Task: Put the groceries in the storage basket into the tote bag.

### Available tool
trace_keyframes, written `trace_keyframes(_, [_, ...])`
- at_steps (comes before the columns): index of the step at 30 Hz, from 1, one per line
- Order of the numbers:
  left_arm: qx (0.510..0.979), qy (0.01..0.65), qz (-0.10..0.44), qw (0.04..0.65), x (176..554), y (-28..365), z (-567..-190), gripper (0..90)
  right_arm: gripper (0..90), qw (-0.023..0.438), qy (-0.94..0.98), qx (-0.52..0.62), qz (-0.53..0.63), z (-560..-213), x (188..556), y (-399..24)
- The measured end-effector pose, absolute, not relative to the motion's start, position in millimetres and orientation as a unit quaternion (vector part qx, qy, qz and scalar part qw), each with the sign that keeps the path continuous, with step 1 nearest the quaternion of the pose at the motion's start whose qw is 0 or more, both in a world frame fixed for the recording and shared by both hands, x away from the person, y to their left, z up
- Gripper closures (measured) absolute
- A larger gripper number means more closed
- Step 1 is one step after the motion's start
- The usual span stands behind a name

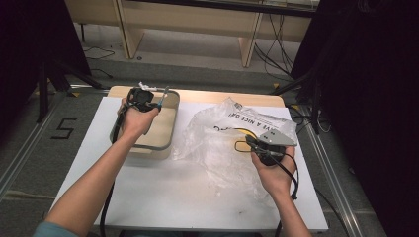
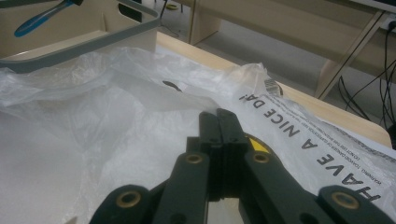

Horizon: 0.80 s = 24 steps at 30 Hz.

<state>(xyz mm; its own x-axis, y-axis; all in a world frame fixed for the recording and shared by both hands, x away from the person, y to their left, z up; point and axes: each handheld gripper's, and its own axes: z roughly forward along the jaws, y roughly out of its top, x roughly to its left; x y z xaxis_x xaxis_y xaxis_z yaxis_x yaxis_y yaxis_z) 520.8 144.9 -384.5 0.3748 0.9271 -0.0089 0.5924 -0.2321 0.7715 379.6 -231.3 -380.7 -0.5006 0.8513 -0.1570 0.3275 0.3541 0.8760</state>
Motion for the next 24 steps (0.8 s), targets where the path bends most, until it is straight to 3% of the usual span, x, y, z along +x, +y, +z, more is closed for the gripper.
trace_keyframes(24, [0.748,0.485,0.228,0.393,495.3,148.7,-376.8,78.9,90.0,0.315,0.761,0.387,0.415,-380.9,379.4,-230.2])
